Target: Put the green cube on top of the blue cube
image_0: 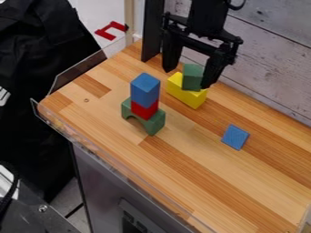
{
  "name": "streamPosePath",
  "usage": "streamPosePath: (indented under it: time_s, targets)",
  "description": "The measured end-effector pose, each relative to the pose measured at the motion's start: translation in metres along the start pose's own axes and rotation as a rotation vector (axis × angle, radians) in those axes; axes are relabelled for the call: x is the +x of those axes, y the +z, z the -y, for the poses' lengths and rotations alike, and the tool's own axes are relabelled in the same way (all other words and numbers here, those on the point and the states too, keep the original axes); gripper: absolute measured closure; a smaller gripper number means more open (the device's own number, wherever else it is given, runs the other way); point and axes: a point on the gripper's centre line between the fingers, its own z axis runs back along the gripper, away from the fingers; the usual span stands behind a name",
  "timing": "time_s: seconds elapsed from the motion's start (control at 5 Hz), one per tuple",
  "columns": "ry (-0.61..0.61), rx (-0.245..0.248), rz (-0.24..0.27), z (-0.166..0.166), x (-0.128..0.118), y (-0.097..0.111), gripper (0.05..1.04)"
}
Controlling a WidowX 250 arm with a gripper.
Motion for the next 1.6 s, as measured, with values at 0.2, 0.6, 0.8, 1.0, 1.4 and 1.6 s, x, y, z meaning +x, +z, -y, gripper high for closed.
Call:
streamPosePath:
  time_s: [0.2, 0.6, 0.8, 1.0, 1.4, 1.6]
  targets:
    - [0.006, 0.001, -0.035, 0.000, 0.000, -0.010, 0.086]
    - [0.140, -0.049, -0.072, 0.003, 0.012, -0.011, 0.086]
    - [0.204, -0.071, -0.059, -0.005, 0.017, -0.008, 0.086]
    - [0.300, -0.102, -0.015, -0.010, 0.025, -0.013, 0.086]
    - [0.439, -0.159, 0.026, -0.020, 0.034, -0.011, 0.086]
    - [0.480, -0.198, 0.048, -0.018, 0.039, -0.008, 0.086]
